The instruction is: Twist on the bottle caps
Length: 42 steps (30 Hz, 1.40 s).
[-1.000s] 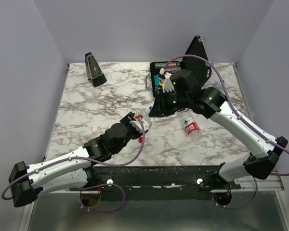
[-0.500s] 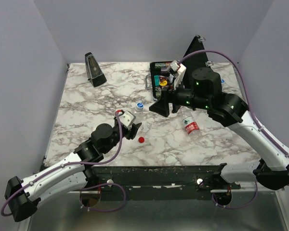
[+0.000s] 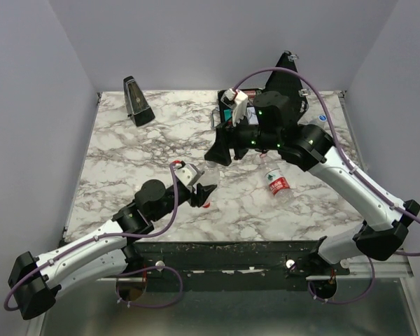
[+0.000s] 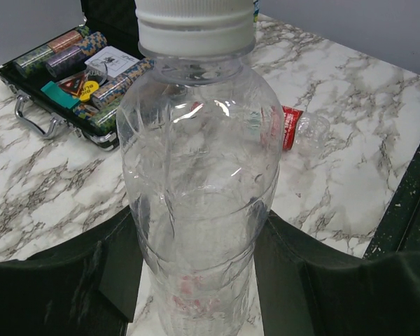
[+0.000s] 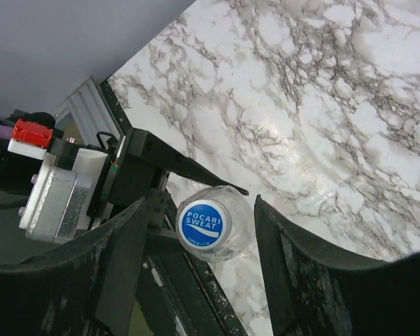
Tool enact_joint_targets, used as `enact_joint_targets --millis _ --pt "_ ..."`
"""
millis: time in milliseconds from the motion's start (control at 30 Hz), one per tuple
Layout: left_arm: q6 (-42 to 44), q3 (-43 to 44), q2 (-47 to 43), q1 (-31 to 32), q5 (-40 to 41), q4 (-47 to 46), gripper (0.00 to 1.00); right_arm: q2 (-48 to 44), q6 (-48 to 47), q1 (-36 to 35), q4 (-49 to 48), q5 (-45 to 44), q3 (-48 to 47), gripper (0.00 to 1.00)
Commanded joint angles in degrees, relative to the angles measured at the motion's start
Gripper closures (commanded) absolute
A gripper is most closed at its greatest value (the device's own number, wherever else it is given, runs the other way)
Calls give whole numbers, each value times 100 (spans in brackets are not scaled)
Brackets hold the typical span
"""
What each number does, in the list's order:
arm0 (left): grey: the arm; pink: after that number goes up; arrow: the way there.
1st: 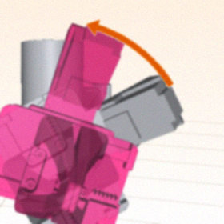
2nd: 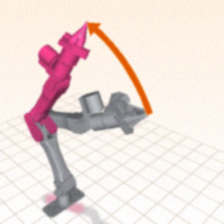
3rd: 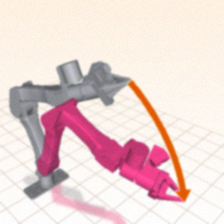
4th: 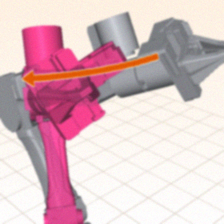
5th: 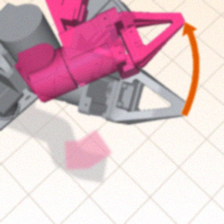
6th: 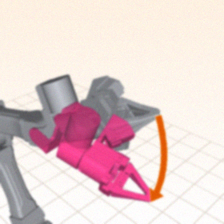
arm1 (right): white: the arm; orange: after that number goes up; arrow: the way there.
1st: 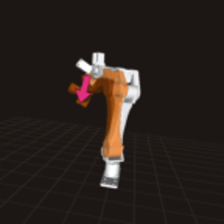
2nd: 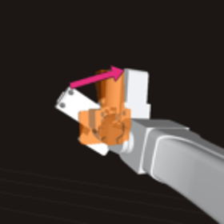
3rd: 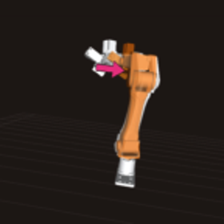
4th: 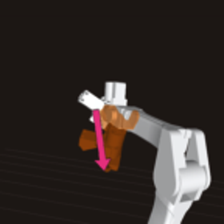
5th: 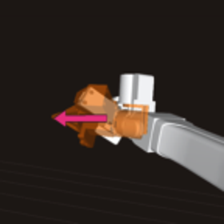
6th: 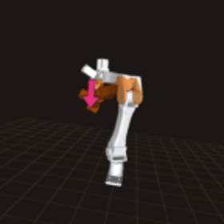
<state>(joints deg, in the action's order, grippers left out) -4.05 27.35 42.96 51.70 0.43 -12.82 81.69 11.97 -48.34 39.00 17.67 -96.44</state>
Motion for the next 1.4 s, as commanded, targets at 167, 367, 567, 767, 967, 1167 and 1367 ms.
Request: enact_joint_targets --millis 167,367,567,767,967,1167,1367 --pt "107 182 98 -29 -236 -300 98 505 60 -185 1179 0 -735 37" --pt "168 218 125 -29 -245 -291 97 690 -54 -255 1601 -150 -894 46" --pt "133 218 116 -29 -87 -239 72 725 -203 -238 1812 -439 -1052 87" --pt "1 262 46 -46 492 -2 17 647 -440 -229 2032 -1045 -1210 99" --pt "-52 297 -226 -239 1274 455 1 366 -573 183 2331 -1608 -1228 99" --pt "-43 376 -841 -994 2004 1403 1 -284 -652 1088 2480 -2539 -649 99" --pt "124 16 -1404 -1900 2304 1546 1 -979 -678 2274 2542 -3550 28 99"
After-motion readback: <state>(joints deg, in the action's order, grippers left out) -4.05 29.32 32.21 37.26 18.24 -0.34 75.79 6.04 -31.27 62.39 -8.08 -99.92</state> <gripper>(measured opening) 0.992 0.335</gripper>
